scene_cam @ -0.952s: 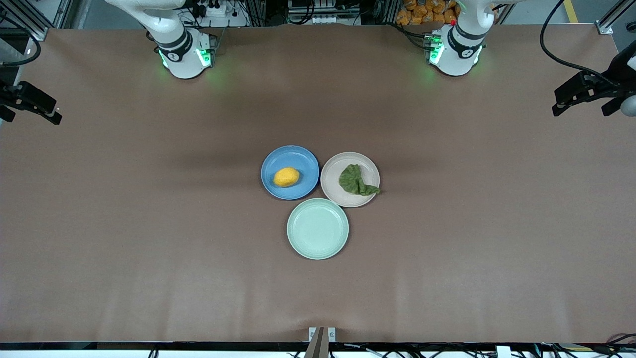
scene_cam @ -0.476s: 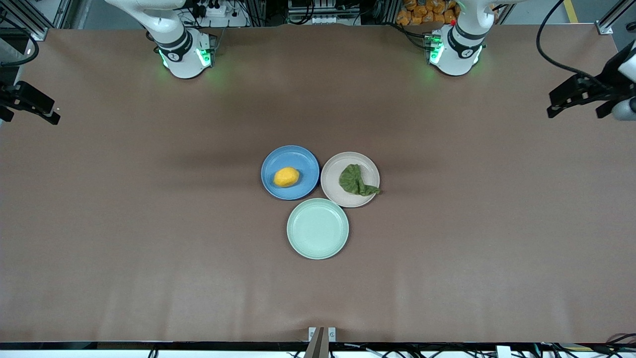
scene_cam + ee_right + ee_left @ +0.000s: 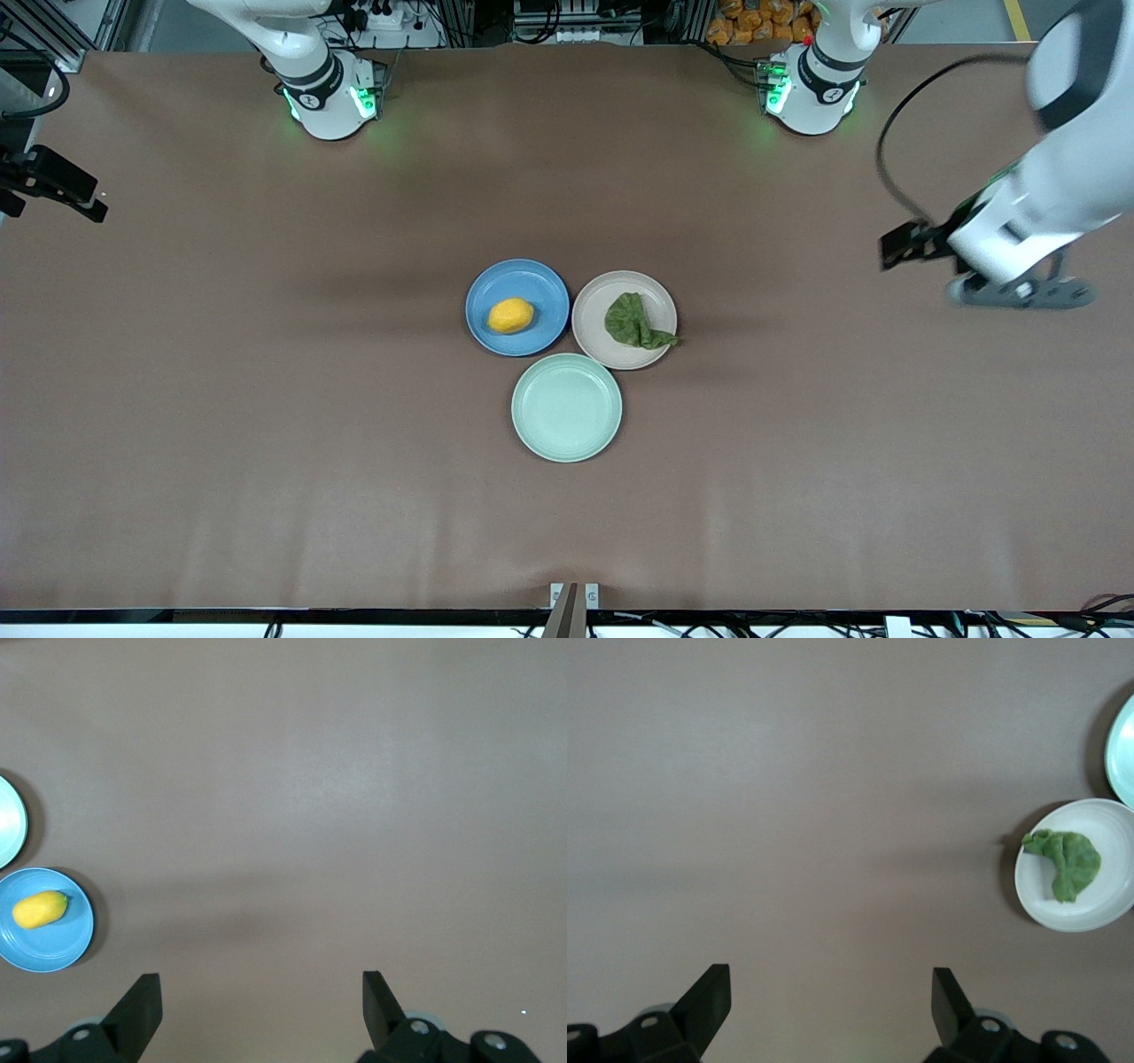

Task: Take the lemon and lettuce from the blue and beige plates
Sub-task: 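Lower the left gripper onto the lettuce while the right gripper reaches the lemon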

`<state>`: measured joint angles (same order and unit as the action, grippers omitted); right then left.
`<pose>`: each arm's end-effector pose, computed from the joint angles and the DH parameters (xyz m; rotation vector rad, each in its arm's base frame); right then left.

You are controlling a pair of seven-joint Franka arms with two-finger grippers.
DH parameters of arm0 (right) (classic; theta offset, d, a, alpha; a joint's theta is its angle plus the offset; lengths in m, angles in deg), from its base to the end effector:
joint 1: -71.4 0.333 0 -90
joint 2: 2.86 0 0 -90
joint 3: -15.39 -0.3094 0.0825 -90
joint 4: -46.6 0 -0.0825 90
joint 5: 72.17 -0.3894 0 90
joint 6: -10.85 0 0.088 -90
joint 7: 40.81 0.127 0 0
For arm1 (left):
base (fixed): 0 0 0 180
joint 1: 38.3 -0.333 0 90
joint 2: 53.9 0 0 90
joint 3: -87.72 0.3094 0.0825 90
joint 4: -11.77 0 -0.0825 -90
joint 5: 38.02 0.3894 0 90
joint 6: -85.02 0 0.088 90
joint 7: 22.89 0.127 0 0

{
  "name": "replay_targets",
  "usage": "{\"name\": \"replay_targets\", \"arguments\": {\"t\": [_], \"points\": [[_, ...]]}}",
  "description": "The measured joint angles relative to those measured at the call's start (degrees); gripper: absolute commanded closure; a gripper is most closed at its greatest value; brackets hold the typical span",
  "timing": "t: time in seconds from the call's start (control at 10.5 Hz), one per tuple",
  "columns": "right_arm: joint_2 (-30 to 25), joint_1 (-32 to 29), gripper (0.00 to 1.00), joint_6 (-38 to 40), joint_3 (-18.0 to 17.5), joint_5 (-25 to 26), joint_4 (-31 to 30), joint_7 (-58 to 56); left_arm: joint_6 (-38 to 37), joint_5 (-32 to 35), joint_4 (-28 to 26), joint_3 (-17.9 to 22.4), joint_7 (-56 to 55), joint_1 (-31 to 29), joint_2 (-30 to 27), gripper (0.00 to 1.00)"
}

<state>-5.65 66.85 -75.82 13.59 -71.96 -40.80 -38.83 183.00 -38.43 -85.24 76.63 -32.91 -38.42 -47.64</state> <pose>0.5392 -0.0259 0.6410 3.1330 -0.1298 0.0563 0.5791 -0.1091 0.4891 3.1269 -0.0236 -0.1469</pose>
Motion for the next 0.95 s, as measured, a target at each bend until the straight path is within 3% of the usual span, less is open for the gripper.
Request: {"name": "replay_targets", "arguments": {"t": [0.29,0.57,0.95], "points": [[-0.03,-0.01,0.0,-0.04,-0.06,0.0,0.07,-0.01,5.19,-0.01,-4.49,-5.28,-11.01,0.95,2.41,0.0],[0.06,0.0,0.0,-0.24,-0.55,0.0,0.06,-0.01,8.42,-0.01,-5.19,-5.96,-19.9,4.73,6.25,0.0],[0.79,0.35,0.0,-0.73,-1.09,-0.03,-1.3,2.33,15.93,0.18,-5.36,-6.05,-36.01,14.36,12.84,0.0]]}}
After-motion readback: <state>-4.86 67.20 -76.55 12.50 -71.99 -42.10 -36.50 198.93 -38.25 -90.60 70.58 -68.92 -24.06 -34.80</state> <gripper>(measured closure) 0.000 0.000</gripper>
